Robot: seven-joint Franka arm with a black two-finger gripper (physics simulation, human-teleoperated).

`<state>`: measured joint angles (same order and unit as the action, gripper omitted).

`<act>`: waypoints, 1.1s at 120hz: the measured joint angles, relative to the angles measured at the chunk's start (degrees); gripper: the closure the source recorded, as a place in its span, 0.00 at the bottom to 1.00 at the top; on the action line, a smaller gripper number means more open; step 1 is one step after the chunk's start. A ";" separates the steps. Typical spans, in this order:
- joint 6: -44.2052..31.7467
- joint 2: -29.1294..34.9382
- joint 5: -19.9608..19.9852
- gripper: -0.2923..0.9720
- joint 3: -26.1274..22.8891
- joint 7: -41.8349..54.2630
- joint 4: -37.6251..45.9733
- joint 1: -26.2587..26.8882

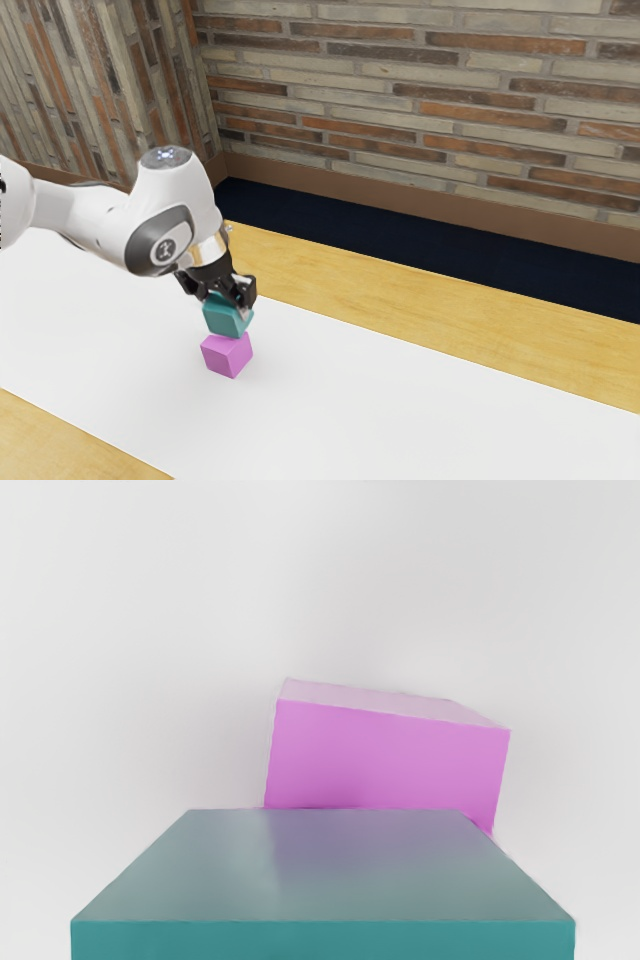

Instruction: Pick up the blue block with one arm, and put the blue block on the pink block with one arm

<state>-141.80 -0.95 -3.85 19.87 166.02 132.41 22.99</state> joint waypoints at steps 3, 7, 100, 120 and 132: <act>-0.15 -0.02 -0.02 0.47 0.04 0.00 0.06 0.42; -0.34 -0.01 -0.04 0.47 0.16 0.00 0.12 1.05; -3.96 1.10 -1.94 0.47 -6.02 0.00 3.44 -5.25; -4.12 1.15 -2.08 0.47 -5.58 0.00 3.48 -6.03; -4.20 1.11 -2.11 0.47 -5.58 0.00 3.49 -6.82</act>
<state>-146.00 0.16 -5.96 14.29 166.02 135.90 16.16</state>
